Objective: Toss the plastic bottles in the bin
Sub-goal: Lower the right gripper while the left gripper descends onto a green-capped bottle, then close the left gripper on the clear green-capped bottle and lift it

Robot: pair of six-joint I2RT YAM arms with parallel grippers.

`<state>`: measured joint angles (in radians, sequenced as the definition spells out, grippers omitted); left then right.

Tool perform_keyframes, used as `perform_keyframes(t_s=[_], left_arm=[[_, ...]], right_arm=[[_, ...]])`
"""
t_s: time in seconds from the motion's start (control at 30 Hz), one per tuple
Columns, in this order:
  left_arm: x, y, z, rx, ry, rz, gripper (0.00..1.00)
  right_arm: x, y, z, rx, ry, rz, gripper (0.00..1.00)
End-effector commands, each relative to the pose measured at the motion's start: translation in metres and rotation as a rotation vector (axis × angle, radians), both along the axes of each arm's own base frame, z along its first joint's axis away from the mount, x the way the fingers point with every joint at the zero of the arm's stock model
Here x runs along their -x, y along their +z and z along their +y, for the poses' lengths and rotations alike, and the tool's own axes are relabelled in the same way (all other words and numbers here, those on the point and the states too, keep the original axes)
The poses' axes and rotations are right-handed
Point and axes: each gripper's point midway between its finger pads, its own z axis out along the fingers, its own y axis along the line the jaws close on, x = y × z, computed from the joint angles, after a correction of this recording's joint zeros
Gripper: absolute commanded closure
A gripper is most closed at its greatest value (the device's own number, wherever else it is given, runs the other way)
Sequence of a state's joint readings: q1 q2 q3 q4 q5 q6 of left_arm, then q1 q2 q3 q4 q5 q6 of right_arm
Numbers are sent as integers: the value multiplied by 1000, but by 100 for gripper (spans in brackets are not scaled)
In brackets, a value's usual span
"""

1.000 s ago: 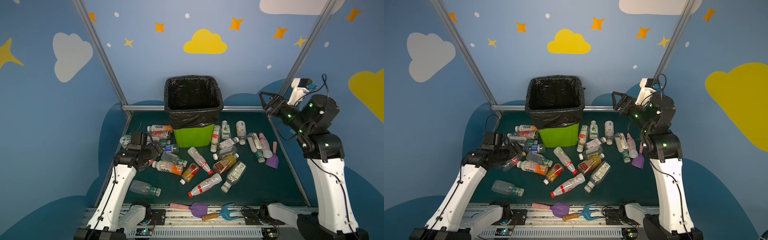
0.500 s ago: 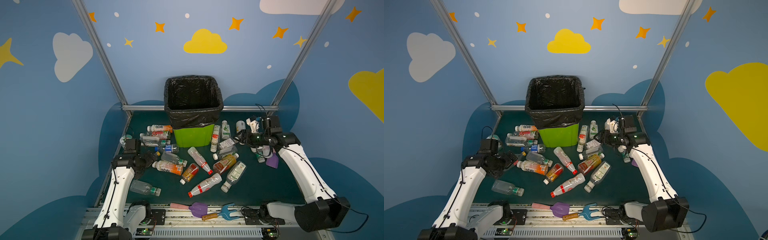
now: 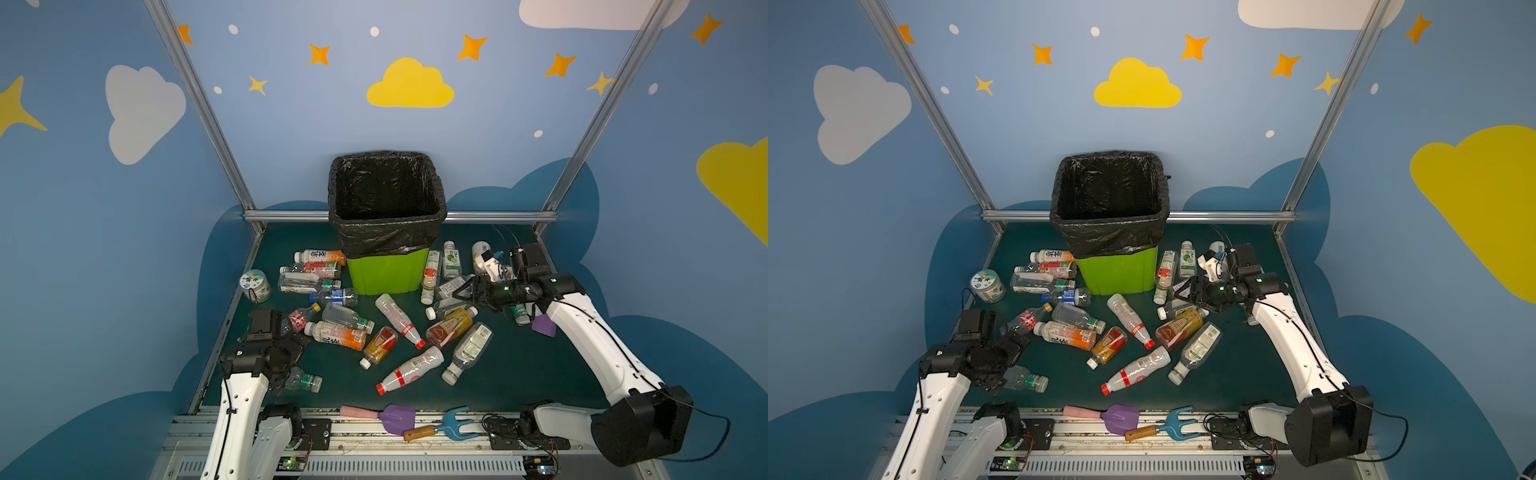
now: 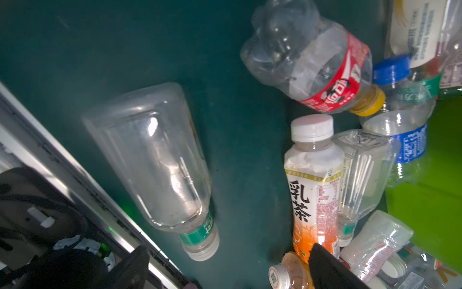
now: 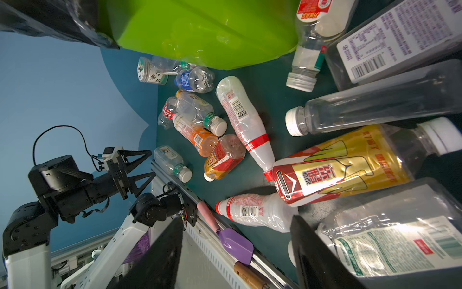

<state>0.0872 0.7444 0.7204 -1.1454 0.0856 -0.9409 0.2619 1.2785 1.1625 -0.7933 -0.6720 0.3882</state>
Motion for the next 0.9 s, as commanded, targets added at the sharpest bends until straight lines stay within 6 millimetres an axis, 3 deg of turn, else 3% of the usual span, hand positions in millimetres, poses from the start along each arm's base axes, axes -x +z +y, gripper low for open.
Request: perform_keyframes(t_s=[0.0, 0.27, 0.87], left_arm=[[21, -11, 11, -48, 74, 95, 2], [30, -31, 7, -6, 138, 146, 3], [23, -62, 6, 26, 154, 210, 11]], right_arm=[[4, 7, 9, -45, 61, -12, 33], [10, 10, 13, -86, 91, -13, 33], [11, 8, 13, -104, 81, 12, 33]])
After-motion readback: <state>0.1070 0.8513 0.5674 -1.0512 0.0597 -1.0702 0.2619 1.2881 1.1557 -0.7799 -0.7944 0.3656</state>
